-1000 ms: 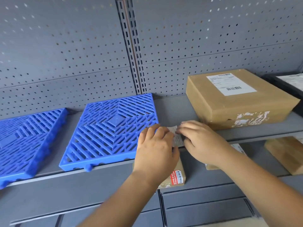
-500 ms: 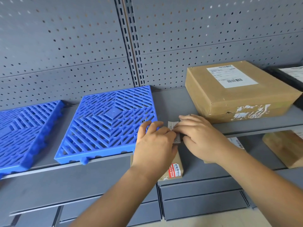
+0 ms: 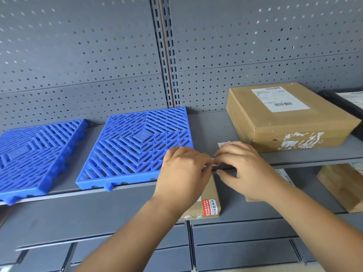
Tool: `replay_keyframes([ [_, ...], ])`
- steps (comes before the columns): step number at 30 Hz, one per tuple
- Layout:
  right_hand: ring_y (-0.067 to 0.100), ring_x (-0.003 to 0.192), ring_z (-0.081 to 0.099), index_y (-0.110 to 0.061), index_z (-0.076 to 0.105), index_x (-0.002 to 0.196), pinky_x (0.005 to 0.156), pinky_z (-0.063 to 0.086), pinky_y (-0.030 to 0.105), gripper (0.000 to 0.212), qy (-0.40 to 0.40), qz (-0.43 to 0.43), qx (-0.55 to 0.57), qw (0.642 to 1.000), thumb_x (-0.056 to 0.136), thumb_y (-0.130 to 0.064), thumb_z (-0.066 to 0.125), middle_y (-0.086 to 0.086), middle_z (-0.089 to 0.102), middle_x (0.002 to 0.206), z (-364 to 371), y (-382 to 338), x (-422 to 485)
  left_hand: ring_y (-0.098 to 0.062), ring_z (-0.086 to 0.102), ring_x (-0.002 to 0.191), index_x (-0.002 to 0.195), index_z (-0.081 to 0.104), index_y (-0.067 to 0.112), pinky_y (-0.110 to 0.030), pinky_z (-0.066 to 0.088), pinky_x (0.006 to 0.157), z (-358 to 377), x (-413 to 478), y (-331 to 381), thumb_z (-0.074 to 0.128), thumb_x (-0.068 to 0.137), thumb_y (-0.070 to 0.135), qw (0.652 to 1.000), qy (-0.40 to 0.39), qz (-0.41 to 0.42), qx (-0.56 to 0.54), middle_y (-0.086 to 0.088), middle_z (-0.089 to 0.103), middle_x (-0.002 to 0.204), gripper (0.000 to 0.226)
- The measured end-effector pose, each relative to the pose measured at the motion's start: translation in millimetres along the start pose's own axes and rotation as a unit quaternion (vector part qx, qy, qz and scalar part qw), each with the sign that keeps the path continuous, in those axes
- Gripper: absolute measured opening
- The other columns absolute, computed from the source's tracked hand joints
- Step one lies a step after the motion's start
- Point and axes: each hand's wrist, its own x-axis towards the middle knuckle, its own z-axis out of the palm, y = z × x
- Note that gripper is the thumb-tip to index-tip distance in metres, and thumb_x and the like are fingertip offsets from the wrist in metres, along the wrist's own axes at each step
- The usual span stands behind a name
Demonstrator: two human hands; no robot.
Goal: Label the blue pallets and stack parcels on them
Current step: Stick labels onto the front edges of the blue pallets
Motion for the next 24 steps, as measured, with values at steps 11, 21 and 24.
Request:
replay_keyframes([
  [11,0.022,0.092,0.060,-0.017,0.075,0.095,0.081,0.048,0.040,0.009,0.068,-0.013,0.044,0.997,0.089,-0.009,0.073,-0.007,0.070,0.089,-0.5,-32.9,30.9,-0.018,0.065,0.084,0.099,0.075,0.026,-0.044,0.052,0.086,-39.4,-6.6,-32.9,0.070,0.094,0.022,0.992,0.064,-0.080,-0.079,0.014,0.074,0.085,0.009],
  [21,0.020,0.090,0.060,-0.016,0.074,0.093,0.082,0.048,0.034,0.008,0.076,-0.024,0.060,0.995,0.088,-0.011,0.074,-0.008,0.070,0.087,24.7,-100.4,84.3,-0.012,0.064,0.083,0.102,0.072,0.030,-0.040,0.052,0.086,-87.5,-29.2,-104.6,0.069,0.094,0.022,0.985,0.105,-0.119,-0.070,0.020,0.068,0.081,0.011],
  [24,0.015,0.087,0.058,-0.020,0.075,0.092,0.082,0.045,0.030,0.010,0.086,-0.029,0.061,0.994,0.088,-0.011,0.076,-0.010,0.070,0.085,42.1,-127.6,104.2,-0.018,0.068,0.083,0.098,0.073,0.027,-0.044,0.054,0.084,-106.8,-42.5,-136.7,0.069,0.094,0.021,0.984,0.113,-0.120,-0.061,0.013,0.074,0.086,0.008],
])
